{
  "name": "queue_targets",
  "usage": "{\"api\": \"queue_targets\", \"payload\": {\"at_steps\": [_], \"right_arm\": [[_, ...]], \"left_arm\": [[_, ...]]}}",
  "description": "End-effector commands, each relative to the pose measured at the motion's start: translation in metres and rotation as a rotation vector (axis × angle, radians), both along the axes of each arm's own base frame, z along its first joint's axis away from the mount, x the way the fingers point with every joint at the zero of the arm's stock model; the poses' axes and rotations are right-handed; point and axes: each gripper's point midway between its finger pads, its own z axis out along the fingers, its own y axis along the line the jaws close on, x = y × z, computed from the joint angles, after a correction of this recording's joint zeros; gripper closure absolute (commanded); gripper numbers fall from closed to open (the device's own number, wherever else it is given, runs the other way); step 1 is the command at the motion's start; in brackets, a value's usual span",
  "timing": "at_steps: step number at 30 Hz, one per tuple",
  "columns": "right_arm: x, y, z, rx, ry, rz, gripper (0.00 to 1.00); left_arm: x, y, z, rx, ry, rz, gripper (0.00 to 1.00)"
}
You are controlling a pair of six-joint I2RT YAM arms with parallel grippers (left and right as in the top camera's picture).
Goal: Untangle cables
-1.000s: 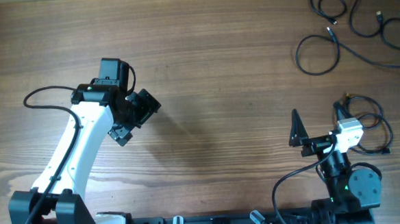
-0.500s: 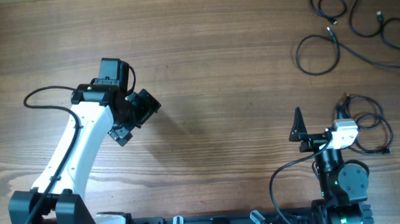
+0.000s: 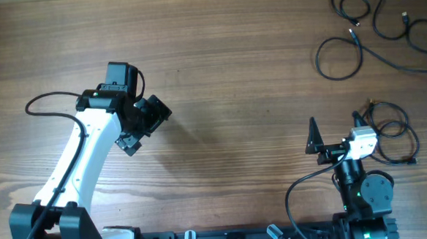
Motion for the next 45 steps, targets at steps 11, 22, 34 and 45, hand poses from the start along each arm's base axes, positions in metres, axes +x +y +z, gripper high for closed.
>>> {"api": "queue_targets", "payload": {"at_steps": [11, 22, 34, 45], "right_arm": [[-0.0011, 0.0038, 0.0015, -0.042, -0.014, 0.025, 0.00], [-0.0011, 0.0038, 0.0015, -0.076, -0.018, 0.025, 0.00], [-0.0011, 0.0038, 0.0025, -0.064, -0.020, 0.025, 0.00], [-0.0011, 0.0038, 0.0025, -0.063, -0.020, 0.025, 0.00]], "left_arm": [[0.0001, -0.0014, 0.0000, -0.004, -0.002, -0.007, 0.00], [0.0001, -0.0014, 0.0000, -0.004, -0.002, -0.007, 0.00], [0.0001, -0.0014, 0.0000, -0.004, -0.002, -0.007, 0.00], [0.0000, -0.0014, 0.0000, -0.004, -0.001, -0.007, 0.00]]}}
